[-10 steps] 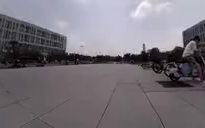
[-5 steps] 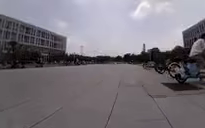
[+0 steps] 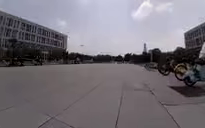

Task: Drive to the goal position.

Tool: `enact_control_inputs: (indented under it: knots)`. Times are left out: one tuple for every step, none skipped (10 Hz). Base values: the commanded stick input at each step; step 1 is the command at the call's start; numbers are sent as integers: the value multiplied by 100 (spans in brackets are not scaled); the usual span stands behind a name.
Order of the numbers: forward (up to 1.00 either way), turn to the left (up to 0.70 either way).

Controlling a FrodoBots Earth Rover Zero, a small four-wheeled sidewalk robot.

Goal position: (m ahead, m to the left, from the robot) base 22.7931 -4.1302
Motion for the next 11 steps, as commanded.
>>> enact_control_inputs:
  knots:
    - [70, 0]
    - [70, 0]
    - [70, 0]
    - [70, 0]
    - [70, -6]
    - [70, -14]
    - [70, -14]
    - [70, -14]
    - [70, -3]
    - [70, 0]
    - [70, 0]
